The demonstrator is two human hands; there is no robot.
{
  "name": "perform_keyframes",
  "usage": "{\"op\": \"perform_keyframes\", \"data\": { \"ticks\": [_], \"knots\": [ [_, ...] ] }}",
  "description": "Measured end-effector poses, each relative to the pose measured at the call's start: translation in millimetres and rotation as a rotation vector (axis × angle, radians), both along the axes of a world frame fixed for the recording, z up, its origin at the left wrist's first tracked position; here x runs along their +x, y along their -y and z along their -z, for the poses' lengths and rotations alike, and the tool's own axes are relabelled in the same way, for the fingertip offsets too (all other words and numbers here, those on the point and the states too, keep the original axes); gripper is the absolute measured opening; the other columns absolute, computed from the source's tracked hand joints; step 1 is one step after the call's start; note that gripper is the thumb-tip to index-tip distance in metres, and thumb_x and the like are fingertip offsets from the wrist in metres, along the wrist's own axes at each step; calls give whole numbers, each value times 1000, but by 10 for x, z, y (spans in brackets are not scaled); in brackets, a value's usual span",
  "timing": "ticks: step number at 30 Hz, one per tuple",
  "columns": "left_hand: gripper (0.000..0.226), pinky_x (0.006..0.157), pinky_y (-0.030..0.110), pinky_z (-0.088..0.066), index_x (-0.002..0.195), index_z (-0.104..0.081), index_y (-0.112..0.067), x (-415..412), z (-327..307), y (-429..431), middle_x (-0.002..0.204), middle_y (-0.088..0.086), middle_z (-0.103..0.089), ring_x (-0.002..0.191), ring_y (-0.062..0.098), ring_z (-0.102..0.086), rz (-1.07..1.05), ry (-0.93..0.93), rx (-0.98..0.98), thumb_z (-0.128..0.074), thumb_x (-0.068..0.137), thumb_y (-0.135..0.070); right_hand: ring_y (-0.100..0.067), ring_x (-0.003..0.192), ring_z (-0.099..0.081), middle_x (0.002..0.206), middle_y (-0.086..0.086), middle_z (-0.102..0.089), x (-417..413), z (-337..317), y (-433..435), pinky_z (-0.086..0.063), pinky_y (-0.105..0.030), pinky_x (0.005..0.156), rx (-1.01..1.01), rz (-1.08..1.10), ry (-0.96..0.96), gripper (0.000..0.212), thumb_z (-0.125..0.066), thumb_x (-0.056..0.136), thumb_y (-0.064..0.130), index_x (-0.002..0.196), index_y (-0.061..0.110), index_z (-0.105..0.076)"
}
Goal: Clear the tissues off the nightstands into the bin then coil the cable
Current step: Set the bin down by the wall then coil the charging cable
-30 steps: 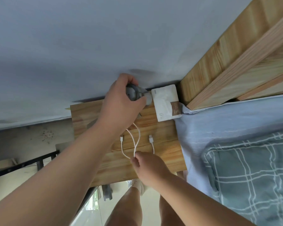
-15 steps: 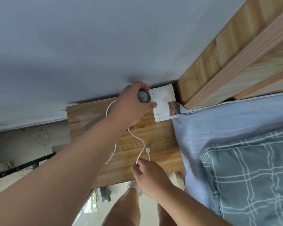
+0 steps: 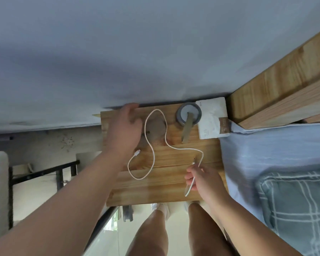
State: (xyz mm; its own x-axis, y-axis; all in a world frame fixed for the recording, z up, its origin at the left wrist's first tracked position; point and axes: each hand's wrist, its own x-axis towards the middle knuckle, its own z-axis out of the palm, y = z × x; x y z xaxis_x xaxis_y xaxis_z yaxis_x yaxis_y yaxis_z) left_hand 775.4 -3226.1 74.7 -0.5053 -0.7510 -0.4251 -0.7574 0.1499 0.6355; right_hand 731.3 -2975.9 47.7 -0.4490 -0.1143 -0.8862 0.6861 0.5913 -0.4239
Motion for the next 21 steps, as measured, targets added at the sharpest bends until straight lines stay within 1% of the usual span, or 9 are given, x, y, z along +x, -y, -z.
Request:
{"op": "perform_keyframes", "data": {
  "ticks": [3, 5, 6, 9, 11, 14, 16, 18, 21],
  "knots": [
    [57, 103, 41, -52, 143, -63, -25, 283, 236, 122, 140, 6, -66, 128, 30, -61, 154, 262, 1, -66, 87, -15, -18, 83, -74, 94, -7, -77, -55, 9, 106, -61, -33, 74, -21, -8, -18, 13, -60, 102, 18, 101, 19, -72],
    [70, 110, 42, -46, 152, -56, -27, 383, 333, 71, 150, 8, -58, 137, 32, -54, 285, 308, 41, -76, 85, -20, -19, 94, -73, 100, -4, -76, -51, 28, 198, -60, -41, 84, -20, -81, -54, 11, -62, 101, 23, 104, 26, -72],
    [77, 114, 43, -43, 155, -52, -28, 420, 368, 41, 153, 8, -54, 140, 32, -50, 331, 313, 37, -79, 84, -24, -17, 96, -73, 102, -1, -76, -37, 37, 256, -61, -38, 82, -22, -122, -62, 12, -65, 99, 27, 109, 26, -73],
    [82, 110, 47, -46, 157, -46, -32, 523, 493, -4, 148, 8, -54, 135, 34, -52, 352, 310, -42, -83, 83, -36, -8, 97, -71, 113, 5, -74, 70, 100, 463, -52, -13, 56, -73, -148, -26, 30, -73, 94, 30, 123, 23, -69],
    [81, 102, 47, -53, 154, -47, -33, 569, 546, -44, 142, 6, -56, 128, 33, -57, 332, 333, -79, -83, 82, -45, -3, 95, -69, 118, 2, -73, 163, 166, 616, -51, -11, 54, -96, -162, -18, 42, -77, 91, 28, 131, 22, -65],
    [77, 81, 40, -51, 145, -50, -30, 627, 573, -172, 130, 2, -58, 117, 28, -60, 344, 345, -114, -81, 80, -56, -3, 90, -69, 104, 8, -73, 299, 278, 849, -54, -21, 71, -91, -168, -50, 38, -79, 89, 28, 125, 25, -67],
    [72, 75, 38, -44, 137, -55, -26, 654, 588, -256, 122, 2, -59, 111, 29, -60, 337, 337, -117, -83, 78, -55, -3, 78, -68, 85, 14, -72, 358, 341, 972, -48, -19, 63, -63, -185, -89, 13, -77, 88, 28, 97, 34, -69],
    [70, 75, 38, -45, 132, -58, -20, 664, 606, -300, 120, 5, -59, 107, 31, -61, 308, 322, -122, -85, 76, -53, -8, 71, -67, 74, 12, -71, 394, 389, 1040, -47, -22, 60, -77, -203, -133, 16, -71, 92, 22, 81, 33, -67],
    [70, 76, 38, -49, 129, -61, -17, 646, 598, -307, 120, 6, -57, 103, 32, -63, 252, 308, -101, -87, 73, -51, -11, 56, -64, 59, 6, -67, 406, 382, 998, -53, -33, 60, -94, -197, -164, 26, -61, 102, 22, 77, 27, -67]
  ]
}}
